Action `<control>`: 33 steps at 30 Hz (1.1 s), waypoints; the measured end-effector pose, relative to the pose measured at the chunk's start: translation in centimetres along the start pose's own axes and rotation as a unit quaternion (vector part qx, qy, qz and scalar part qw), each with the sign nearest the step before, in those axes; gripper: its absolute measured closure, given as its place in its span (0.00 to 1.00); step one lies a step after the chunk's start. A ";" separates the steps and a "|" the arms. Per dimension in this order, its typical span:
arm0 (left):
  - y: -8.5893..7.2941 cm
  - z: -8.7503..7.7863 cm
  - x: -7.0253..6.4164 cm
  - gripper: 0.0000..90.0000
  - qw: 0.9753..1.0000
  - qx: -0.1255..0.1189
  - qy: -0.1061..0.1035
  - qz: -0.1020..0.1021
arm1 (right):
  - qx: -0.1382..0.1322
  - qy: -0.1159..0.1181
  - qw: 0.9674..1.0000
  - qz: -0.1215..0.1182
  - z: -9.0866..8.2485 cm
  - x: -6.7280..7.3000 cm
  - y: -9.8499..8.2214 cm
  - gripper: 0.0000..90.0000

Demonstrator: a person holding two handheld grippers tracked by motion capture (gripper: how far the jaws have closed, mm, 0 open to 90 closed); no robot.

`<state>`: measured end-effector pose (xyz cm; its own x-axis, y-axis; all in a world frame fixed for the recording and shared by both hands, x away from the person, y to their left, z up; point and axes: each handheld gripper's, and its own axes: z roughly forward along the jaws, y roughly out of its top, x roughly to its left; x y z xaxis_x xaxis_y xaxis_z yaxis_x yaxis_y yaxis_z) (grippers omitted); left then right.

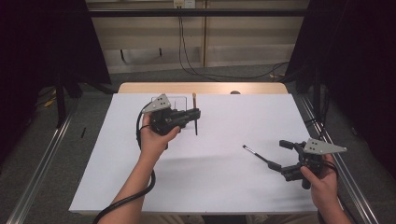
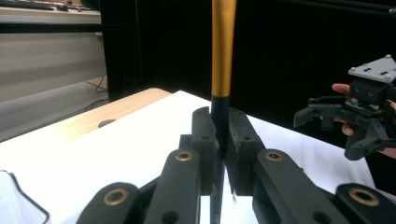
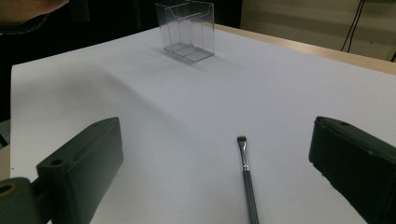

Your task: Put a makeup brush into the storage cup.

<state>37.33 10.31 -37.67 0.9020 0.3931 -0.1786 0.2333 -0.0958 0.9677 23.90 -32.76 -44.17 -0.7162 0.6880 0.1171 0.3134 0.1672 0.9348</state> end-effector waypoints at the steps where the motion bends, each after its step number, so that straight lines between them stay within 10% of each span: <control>1: 0.0 0.0 0.1 0.93 1.000 0.001 0.001 0.001 | 0.000 -0.001 1.000 -0.001 0.0 0.0 0.0 0.03; 33: 2.6 0.8 2.9 0.93 0.999 -0.002 0.050 0.008 | -0.001 0.004 1.000 0.001 0.0 0.1 0.0 0.03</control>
<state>40.85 10.52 -35.86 0.8651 0.4803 -0.1448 0.2176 -0.0992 0.9710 23.86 -32.70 -44.14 -0.7205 0.6828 0.1211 0.3127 0.1641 0.9356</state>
